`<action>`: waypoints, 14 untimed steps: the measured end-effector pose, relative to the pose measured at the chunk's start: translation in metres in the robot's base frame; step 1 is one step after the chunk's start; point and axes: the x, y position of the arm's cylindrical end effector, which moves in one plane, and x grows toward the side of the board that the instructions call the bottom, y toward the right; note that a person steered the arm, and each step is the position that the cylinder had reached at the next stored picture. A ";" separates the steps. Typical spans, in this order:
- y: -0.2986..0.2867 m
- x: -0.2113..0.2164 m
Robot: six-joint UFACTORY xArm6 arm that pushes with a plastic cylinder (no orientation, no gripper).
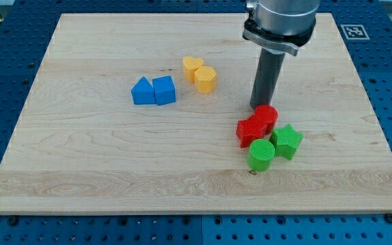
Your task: Place blue blocks into yellow blocks
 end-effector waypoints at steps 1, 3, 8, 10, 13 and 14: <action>0.011 0.008; -0.018 0.004; -0.190 0.014; -0.210 -0.078; -0.239 -0.031; -0.215 -0.016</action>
